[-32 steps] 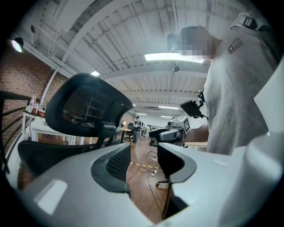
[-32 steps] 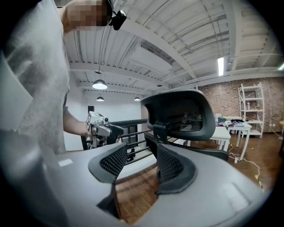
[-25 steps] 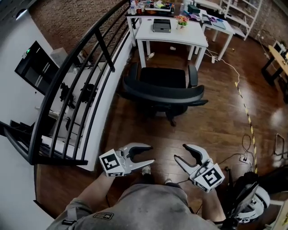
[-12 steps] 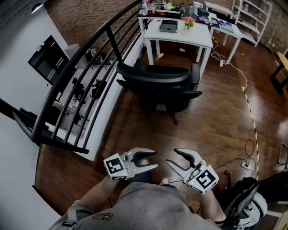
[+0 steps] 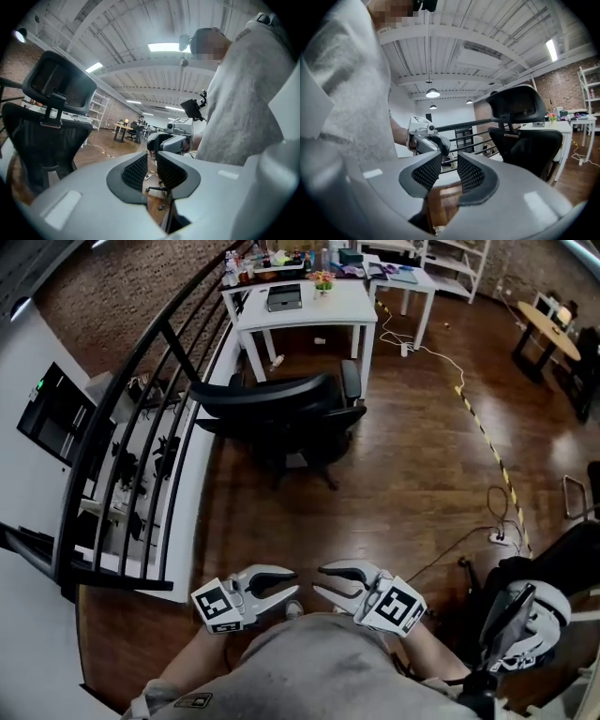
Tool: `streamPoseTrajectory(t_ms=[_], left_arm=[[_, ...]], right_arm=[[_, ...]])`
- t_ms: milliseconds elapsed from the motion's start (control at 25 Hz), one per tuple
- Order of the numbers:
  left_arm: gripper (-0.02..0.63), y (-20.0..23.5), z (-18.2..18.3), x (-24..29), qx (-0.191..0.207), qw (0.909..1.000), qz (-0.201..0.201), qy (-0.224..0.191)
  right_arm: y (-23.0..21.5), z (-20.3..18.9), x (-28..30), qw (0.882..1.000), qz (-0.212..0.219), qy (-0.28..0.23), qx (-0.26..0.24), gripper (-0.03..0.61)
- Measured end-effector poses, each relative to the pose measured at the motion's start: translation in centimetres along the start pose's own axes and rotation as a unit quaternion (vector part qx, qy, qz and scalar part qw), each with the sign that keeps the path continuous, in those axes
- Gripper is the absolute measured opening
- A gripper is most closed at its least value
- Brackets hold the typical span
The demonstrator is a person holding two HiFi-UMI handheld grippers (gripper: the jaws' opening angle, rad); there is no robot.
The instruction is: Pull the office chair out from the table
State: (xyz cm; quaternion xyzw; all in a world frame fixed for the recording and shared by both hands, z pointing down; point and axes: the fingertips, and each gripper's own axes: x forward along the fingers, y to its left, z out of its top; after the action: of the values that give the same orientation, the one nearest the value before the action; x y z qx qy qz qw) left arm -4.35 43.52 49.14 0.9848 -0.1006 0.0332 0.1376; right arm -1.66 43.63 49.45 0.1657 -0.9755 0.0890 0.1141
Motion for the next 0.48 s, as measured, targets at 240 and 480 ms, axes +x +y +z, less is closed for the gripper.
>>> streamPoseTrajectory(t_ms=[240, 480], left_arm=[[0.007, 0.0, -0.8, -1.0, 0.000, 0.9999, -0.012, 0.005], [0.000, -0.5, -1.3, -1.6, -0.004, 0.9998, -0.019, 0.007]], right_arm=[[2.0, -0.8, 1.7, 1.000, 0.003, 0.002, 0.007, 0.068], [3.4, -1.5, 2.1, 1.000, 0.001, 0.008, 0.018, 0.006]])
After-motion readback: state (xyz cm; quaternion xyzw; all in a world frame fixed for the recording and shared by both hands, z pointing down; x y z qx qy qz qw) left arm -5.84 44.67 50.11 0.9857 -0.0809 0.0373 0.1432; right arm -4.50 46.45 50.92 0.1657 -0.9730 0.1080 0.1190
